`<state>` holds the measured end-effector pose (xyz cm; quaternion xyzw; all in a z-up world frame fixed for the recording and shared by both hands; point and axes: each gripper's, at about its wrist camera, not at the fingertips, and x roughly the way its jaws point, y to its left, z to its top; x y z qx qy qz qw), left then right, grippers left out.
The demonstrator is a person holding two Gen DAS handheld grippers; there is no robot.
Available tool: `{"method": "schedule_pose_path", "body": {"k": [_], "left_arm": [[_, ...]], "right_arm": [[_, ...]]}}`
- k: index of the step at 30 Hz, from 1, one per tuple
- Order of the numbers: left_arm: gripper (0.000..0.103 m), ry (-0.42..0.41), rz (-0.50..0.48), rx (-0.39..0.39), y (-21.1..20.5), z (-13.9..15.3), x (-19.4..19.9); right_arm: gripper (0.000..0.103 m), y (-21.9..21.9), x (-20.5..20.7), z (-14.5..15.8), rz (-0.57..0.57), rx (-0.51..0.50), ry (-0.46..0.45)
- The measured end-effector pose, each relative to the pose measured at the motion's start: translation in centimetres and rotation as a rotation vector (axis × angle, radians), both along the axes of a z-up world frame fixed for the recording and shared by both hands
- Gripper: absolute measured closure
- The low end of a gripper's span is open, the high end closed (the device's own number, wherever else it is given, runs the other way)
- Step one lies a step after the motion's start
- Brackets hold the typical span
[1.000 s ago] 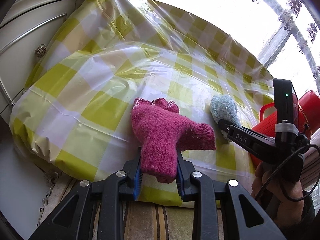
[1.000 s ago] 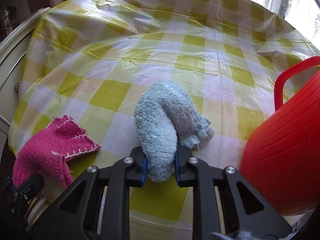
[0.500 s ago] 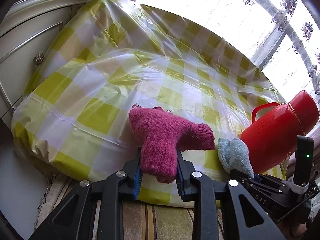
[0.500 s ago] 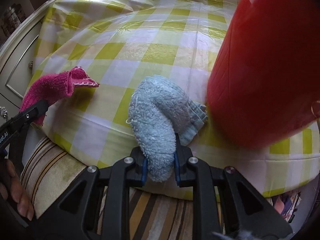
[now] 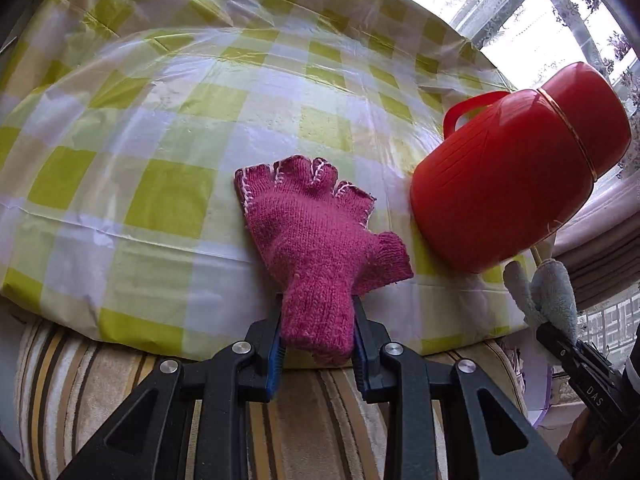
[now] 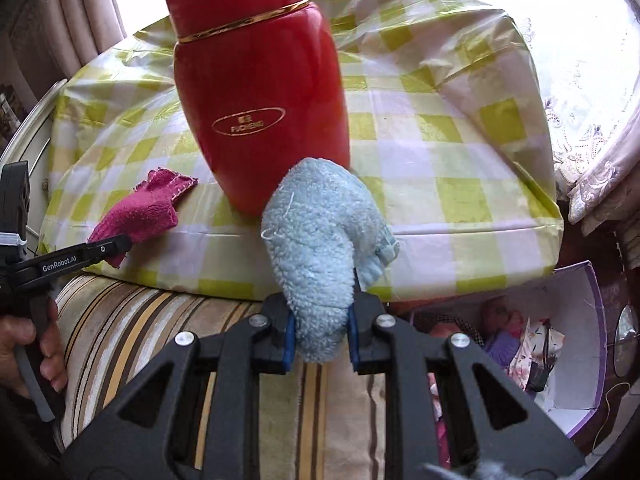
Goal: Organize soft objects
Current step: 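Carry the glove and blue sock over the box and open both grippers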
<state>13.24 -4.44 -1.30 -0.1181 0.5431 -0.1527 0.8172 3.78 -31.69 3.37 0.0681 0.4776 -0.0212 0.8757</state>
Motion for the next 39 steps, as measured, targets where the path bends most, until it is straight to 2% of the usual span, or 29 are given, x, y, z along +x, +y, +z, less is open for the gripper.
{"method": "schedule_pose_path", "body": {"k": [6, 9, 11, 15, 20, 24, 32, 39], "left_arm": [[0.074, 0.076, -0.154, -0.026, -6.2, -0.4, -2.6], [0.074, 0.130, -0.240, -0.107, -8.8, -0.5, -4.0], [0.074, 0.134, -0.290, -0.162, -10.4, -0.2, -4.7], [0.074, 0.095, -0.369, -0.193, -13.4, 1.3, -6.1], [0.074, -0.007, -0.441, -0.206, -16.0, 4.0, -7.7], [0.074, -0.051, -0.488, -0.213, -18.0, 5.3, -8.6], [0.074, -0.088, -0.574, -0.204, -21.9, 6.1, -10.6], [0.073, -0.106, -0.613, -0.202, -25.0, 6.1, -11.5]], "right_arm": [[0.080, -5.6, -2.0, 1.2, -0.120, 0.008, -0.046], [0.080, -7.4, -3.1, 1.3, -0.159, 0.018, -0.058], [0.080, -8.4, -3.8, 1.2, -0.182, 0.025, -0.063], [0.080, -10.3, -5.5, 1.3, -0.219, 0.034, -0.072], [0.080, -12.7, -7.6, 1.2, -0.270, 0.033, -0.080], [0.080, -14.3, -9.1, 1.0, -0.309, 0.030, -0.078], [0.080, -16.8, -11.5, 0.9, -0.383, -0.012, -0.076], [0.080, -18.7, -13.2, 1.0, -0.449, -0.062, -0.070]]}}
